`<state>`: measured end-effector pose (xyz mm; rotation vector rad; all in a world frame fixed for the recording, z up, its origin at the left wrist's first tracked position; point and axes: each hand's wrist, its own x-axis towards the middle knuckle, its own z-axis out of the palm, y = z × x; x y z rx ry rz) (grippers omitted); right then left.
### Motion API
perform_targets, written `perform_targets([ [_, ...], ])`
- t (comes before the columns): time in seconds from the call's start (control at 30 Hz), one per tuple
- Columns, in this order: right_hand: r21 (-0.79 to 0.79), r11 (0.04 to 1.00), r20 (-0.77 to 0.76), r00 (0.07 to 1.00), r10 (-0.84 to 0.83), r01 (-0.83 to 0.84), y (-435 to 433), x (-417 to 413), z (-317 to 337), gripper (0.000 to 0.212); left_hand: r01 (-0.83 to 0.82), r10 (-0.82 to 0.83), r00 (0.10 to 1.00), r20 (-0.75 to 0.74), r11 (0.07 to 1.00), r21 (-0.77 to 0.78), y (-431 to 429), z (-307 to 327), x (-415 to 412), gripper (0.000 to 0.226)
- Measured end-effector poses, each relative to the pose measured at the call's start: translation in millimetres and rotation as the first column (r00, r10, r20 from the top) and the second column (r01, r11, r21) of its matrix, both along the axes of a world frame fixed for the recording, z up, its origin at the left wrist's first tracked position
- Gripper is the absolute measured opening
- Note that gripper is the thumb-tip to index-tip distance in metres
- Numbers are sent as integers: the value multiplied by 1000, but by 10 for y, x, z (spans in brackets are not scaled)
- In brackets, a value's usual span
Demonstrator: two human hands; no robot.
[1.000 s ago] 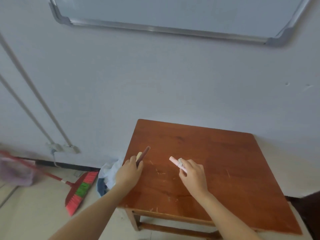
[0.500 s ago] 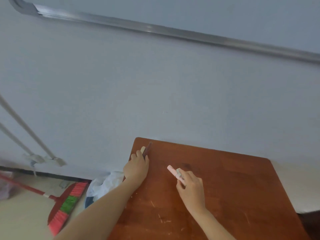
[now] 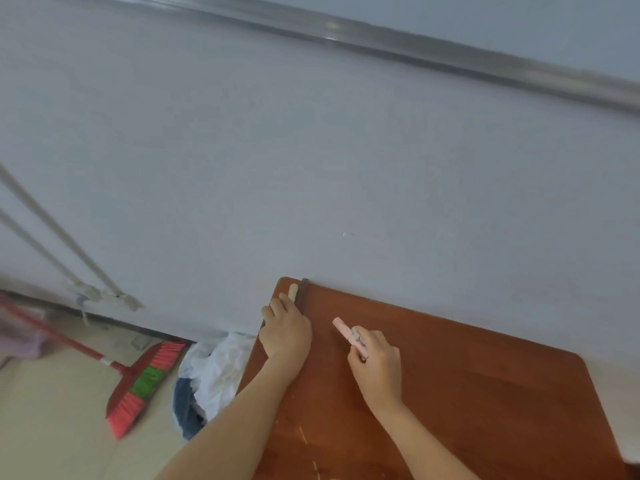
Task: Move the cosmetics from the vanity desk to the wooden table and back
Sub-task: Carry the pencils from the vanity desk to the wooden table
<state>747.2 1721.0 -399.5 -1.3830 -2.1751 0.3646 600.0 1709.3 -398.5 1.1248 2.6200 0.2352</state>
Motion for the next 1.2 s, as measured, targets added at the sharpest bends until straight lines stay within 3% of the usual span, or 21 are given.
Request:
perform_targets([
  [0.13,-215,965,-120,976,-181,153,43,-190,12,28,75,-74,997,24,997,-5,-83,-5,-55,59],
  [0.3,-364,908,-139,952,-272,207,42,-411,34,26,102,-144,968,204,974,201,-218,-16,-236,49],
  [0.5,-455,827,-92,906,-413,331,140,-635,96,22,228,-257,966,26,894,386,-322,-166,-444,46],
  [0.67,-386,879,42,957,-287,280,163,-852,73,21,252,-272,962,-2,891,377,-304,-210,-475,40],
  [0.83,-83,997,-2,1000,-6,5,152,-885,-92,14,263,-319,944,81,879,398,-307,-254,-483,44],
  [0.9,17,991,79,988,131,-133,201,-789,-140,25,313,-363,930,61,868,385,-303,-264,-502,41],
  [1.0,119,970,268,948,173,-211,317,-642,-140,44,323,-376,924,63,860,395,-300,-288,-525,41],
  [1.1,125,948,401,889,220,-291,431,-600,-124,42,335,-389,918,71,861,384,-301,-296,-530,43],
  [1.2,79,926,436,848,301,-369,454,-653,-108,39,343,-402,911,94,863,371,-304,-285,-527,46],
])
